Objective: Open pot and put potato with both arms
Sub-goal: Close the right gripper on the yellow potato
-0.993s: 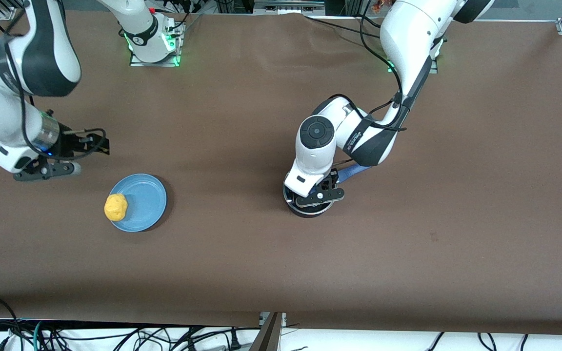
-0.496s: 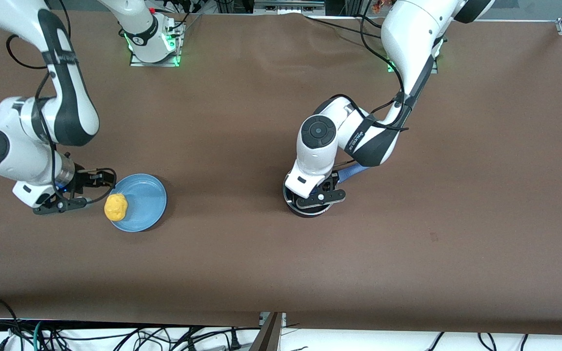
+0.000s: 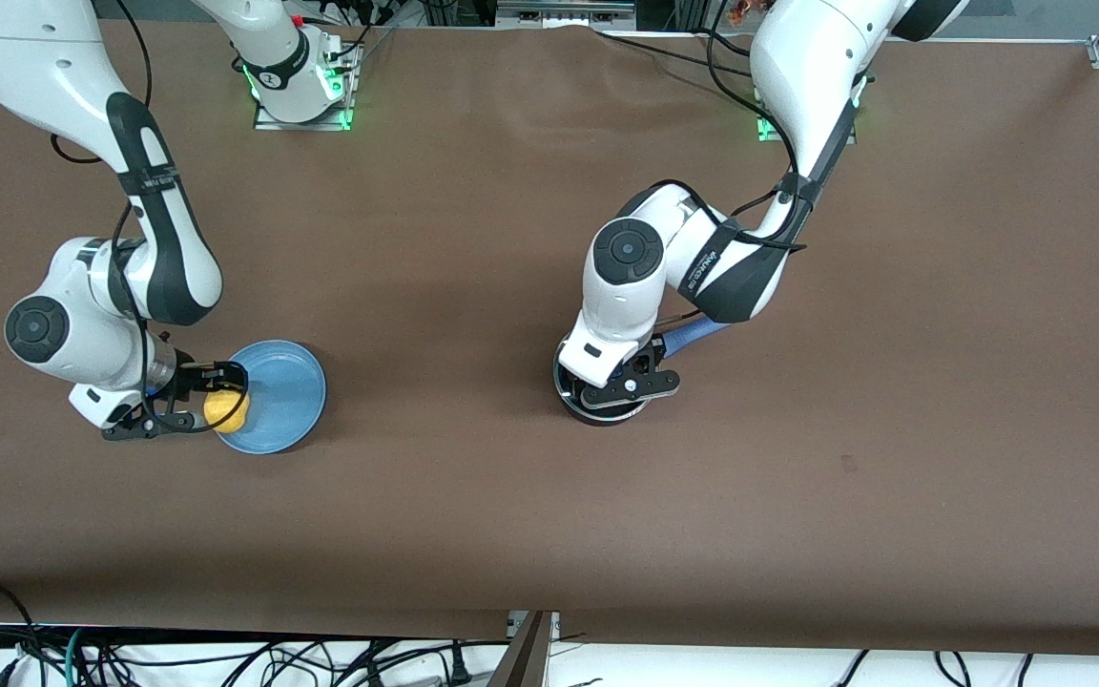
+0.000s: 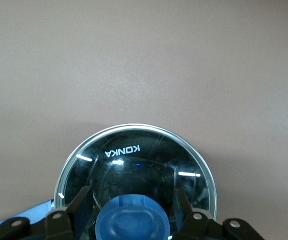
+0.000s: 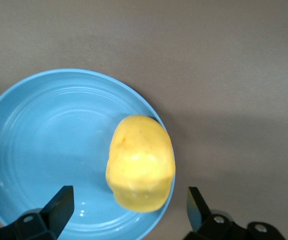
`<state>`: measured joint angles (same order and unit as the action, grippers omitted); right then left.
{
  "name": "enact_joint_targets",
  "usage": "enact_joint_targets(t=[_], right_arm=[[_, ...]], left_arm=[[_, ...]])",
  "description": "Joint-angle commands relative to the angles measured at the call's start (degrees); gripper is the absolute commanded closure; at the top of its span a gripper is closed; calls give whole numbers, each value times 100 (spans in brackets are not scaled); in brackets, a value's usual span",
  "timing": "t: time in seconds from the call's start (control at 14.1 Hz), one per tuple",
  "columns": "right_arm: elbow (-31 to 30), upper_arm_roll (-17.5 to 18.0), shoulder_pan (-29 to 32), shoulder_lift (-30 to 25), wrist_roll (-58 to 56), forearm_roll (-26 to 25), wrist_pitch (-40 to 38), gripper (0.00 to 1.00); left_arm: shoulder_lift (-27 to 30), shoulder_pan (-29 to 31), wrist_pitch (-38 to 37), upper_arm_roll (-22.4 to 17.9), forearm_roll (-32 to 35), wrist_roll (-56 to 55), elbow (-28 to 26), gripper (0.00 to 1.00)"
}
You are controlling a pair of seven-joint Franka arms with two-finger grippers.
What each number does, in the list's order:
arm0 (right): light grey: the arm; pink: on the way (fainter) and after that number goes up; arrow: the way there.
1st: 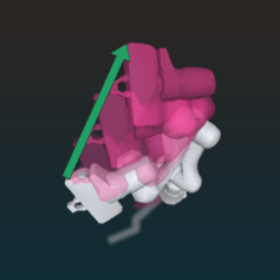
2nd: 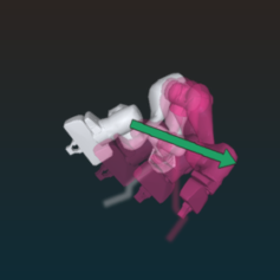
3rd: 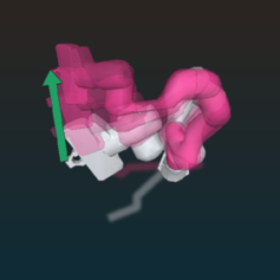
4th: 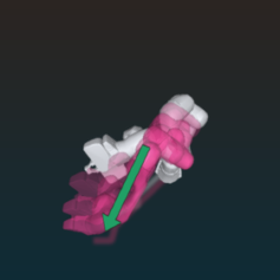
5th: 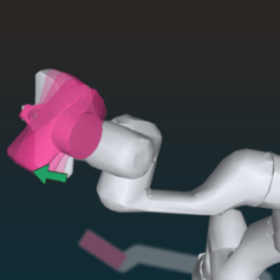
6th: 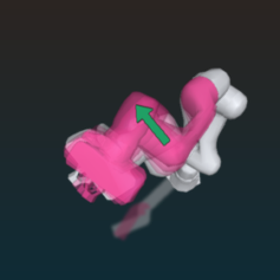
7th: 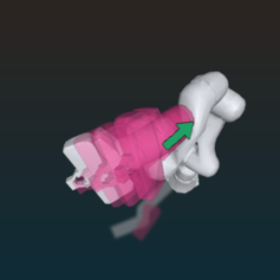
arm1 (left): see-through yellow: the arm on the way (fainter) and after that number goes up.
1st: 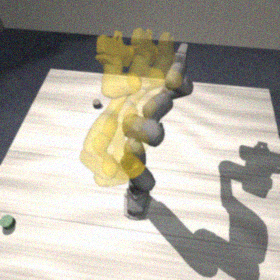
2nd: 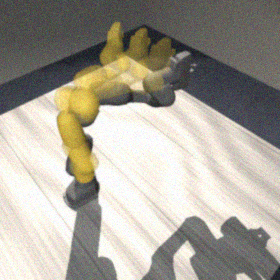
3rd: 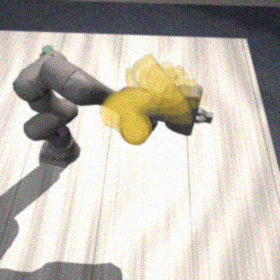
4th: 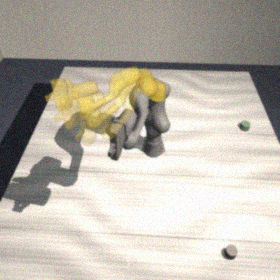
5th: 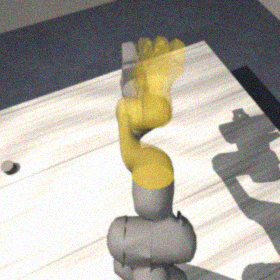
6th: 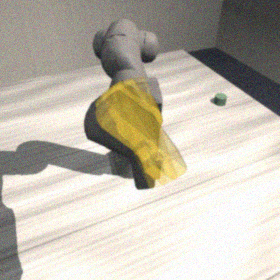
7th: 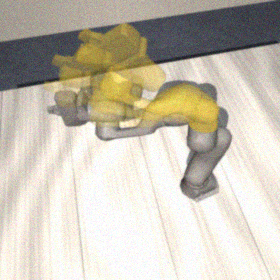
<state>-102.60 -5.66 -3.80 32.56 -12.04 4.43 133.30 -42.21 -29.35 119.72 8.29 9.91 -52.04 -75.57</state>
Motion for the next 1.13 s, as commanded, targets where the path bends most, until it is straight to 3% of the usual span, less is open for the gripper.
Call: enact_joint_targets(t=[0.0, 0.14, 0.35, 0.64, 0.85, 0.99, 1.06], right_arm=[[39, 56, 133, 197, -333, 242, 213, 0], [39, 65, 169, 242, -501, 330, 328, 0], [74, 73, 177, 260, -536, 330, 337, 1], [100, 74, 177, 312, -537, 365, 346, 7], [118, 74, 177, 321, -545, 365, 346, 19], [118, 82, 177, 330, -545, 365, 337, 29], [118, 82, 177, 330, -545, 365, 337, 34]], left_arm=[[82, 8, 60, -3, 196, 89, -168, 23], [108, 34, 305, -3, 266, 176, -396, 22], [117, 35, 298, 6, 257, 107, -432, 34], [125, 26, 271, 23, 213, 89, -423, 37], [125, 17, 263, 24, 196, 80, -423, 33], [117, 17, 262, 24, 196, 80, -432, 13], [117, 8, 262, 24, 196, 80, -441, 13]])
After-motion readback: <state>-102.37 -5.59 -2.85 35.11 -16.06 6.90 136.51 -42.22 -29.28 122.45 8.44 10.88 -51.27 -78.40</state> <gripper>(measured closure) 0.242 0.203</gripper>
